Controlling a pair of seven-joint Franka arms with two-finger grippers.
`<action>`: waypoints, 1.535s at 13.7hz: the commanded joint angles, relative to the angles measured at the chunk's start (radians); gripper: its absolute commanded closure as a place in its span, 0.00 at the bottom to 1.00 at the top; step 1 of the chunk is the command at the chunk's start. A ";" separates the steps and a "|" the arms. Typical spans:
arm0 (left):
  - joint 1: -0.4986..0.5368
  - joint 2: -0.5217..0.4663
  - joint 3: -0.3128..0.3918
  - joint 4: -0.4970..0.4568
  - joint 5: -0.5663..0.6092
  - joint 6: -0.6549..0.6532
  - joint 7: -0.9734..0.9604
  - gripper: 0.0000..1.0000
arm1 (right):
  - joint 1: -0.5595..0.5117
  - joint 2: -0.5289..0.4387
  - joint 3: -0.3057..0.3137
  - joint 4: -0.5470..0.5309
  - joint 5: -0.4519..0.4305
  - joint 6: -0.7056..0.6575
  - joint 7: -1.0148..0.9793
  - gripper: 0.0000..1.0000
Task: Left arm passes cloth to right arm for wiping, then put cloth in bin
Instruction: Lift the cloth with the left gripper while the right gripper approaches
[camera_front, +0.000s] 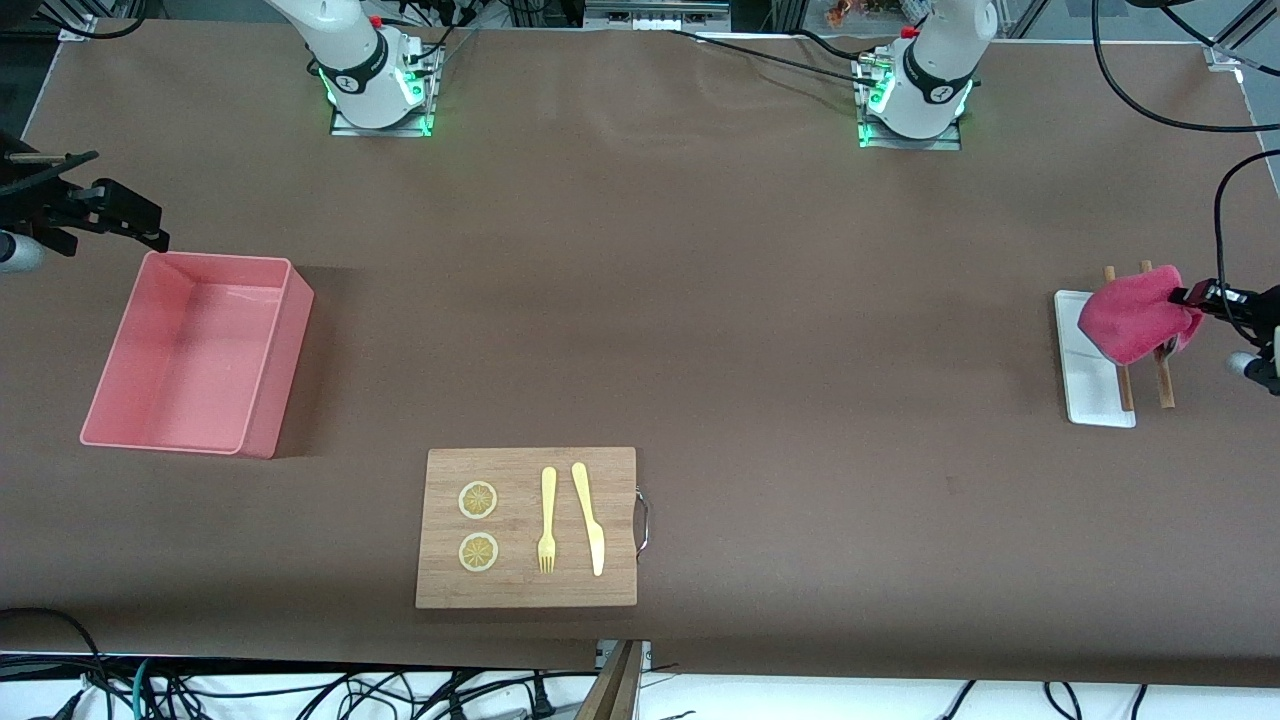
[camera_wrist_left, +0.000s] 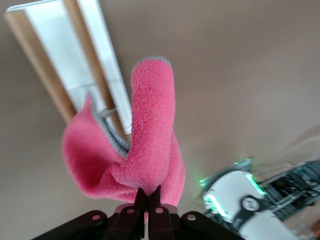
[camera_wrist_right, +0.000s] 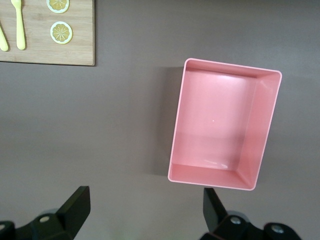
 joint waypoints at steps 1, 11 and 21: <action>-0.058 0.010 -0.003 0.114 -0.094 -0.130 -0.086 1.00 | 0.007 0.033 -0.001 0.018 -0.005 -0.002 -0.014 0.00; -0.563 0.059 0.002 0.119 -0.916 0.105 -1.129 1.00 | 0.075 0.188 0.002 0.009 0.183 0.104 0.228 0.00; -1.112 0.192 0.000 0.136 -1.226 1.107 -1.522 1.00 | 0.085 0.322 0.062 -0.051 0.493 0.325 0.500 0.00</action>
